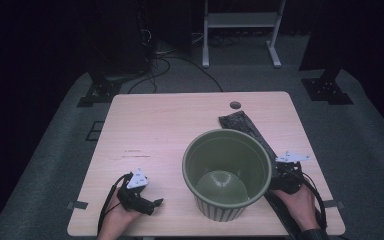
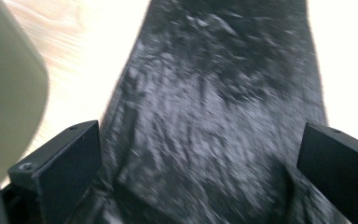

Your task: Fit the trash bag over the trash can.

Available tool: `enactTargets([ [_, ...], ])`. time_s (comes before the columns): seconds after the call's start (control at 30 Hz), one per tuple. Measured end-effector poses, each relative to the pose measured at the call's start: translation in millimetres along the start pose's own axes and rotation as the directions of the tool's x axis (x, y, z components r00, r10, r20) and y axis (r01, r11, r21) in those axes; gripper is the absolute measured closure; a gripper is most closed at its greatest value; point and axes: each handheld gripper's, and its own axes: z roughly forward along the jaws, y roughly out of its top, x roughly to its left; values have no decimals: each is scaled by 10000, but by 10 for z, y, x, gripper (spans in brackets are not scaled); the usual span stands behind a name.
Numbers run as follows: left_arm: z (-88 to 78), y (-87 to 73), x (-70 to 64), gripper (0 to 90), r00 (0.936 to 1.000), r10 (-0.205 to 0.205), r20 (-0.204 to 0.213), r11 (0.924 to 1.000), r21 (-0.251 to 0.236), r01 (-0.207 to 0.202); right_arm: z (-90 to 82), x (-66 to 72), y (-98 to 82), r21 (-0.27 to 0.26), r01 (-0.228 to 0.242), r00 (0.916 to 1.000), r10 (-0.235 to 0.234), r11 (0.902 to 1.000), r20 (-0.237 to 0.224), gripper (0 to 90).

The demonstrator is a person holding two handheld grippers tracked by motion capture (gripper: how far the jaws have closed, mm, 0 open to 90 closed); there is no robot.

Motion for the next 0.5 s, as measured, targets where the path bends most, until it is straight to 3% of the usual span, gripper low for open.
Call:
enactTargets([
  [0.13,-3,-4,-3,0,10000,-10,-15,10000,-2,10,95,72,15,317,427,9990,-431,9986,147,0],
  [0.3,-4,-5,-4,0,10000,-18,-17,10000,-6,18,93,74,6,323,268,9996,-271,9991,87,5],
  [0.37,-4,-5,-4,0,10000,-17,-15,10000,-4,17,65,73,-7,175,304,9995,-305,9994,51,87],
  [0.5,-4,-5,-4,0,10000,-16,-16,10000,-5,16,-8,35,-44,-191,125,9997,-121,9997,231,334],
])
